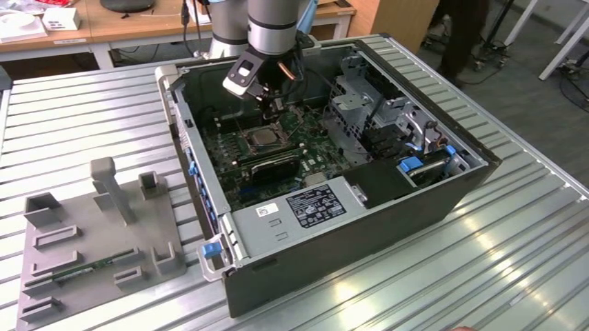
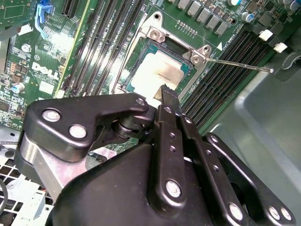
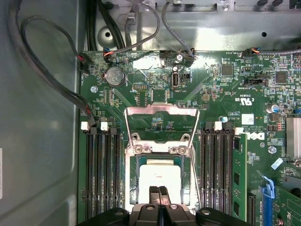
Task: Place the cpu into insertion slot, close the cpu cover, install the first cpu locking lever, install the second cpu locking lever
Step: 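Place the cpu into insertion slot, then close the cpu cover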
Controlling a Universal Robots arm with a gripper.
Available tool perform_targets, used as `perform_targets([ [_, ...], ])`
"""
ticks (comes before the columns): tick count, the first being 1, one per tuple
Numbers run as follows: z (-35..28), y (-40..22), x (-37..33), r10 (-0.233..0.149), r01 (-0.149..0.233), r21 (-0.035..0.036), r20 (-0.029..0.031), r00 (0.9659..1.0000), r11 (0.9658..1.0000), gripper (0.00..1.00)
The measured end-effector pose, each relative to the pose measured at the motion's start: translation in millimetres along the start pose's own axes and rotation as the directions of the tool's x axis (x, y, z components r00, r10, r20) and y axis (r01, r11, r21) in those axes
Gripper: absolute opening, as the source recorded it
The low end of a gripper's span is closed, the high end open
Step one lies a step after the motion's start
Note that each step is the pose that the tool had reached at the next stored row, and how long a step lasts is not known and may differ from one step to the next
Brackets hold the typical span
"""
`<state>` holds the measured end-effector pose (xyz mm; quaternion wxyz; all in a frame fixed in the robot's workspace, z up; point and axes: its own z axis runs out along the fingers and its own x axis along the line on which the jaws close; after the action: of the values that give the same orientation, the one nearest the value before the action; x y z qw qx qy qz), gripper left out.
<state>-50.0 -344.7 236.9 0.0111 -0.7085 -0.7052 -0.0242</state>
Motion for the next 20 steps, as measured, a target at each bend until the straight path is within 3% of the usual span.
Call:
perform_targets([
  [20, -8.0, 0.1, 0.4, 0.0, 0.0, 0.0, 0.0001, 1.0, 1.0, 0.11],
])
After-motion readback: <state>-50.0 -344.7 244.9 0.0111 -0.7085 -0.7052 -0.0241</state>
